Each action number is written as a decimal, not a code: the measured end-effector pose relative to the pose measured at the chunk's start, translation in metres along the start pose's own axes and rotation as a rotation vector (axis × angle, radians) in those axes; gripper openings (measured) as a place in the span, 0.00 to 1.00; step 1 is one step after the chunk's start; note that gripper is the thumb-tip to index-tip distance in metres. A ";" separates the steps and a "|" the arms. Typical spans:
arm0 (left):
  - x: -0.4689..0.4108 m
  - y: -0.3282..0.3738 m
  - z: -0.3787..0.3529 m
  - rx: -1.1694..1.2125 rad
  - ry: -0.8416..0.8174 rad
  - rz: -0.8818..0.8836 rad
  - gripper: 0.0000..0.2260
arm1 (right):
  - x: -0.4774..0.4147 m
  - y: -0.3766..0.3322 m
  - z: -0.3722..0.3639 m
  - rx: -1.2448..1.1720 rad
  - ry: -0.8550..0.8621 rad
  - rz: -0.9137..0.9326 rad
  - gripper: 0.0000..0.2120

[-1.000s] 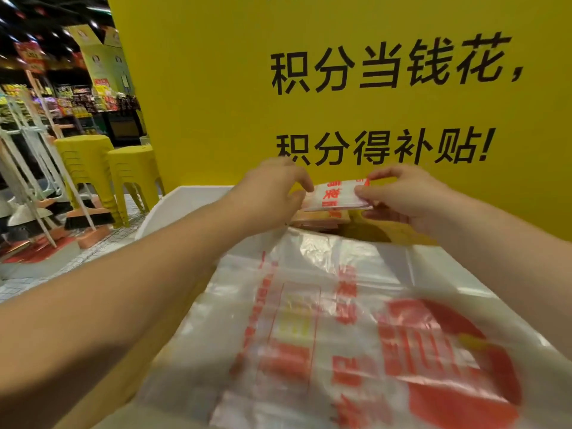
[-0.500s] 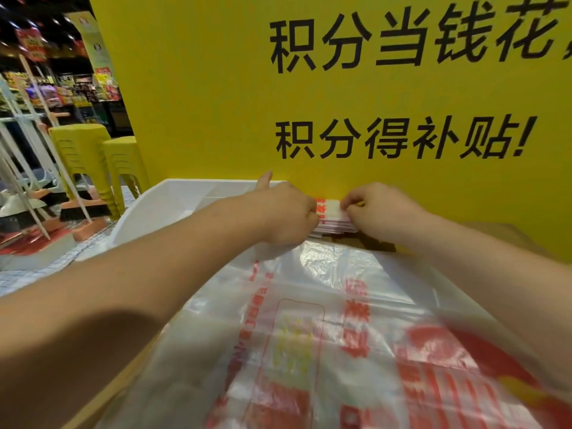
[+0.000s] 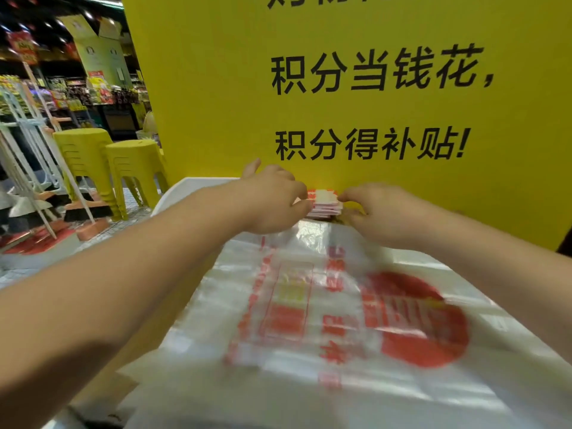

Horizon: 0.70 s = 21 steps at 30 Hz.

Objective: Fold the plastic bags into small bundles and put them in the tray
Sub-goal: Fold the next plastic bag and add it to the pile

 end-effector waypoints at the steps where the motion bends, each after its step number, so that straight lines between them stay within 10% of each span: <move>1: 0.014 0.005 0.002 -0.029 0.016 -0.003 0.22 | 0.015 -0.004 0.000 0.046 0.007 0.011 0.18; 21: 0.191 0.039 -0.102 0.244 -0.108 -0.189 0.31 | 0.217 0.007 -0.066 -0.075 -0.285 0.088 0.40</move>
Point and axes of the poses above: each hand's wrist, its own x-axis away from the middle knuckle, its own z-axis out of the back of the hand, y = z × x, the point moved 6 cm from there along -x, towards the middle knuckle, and after that the axes turned 11 degrees about -y, right-handed, at the moved point
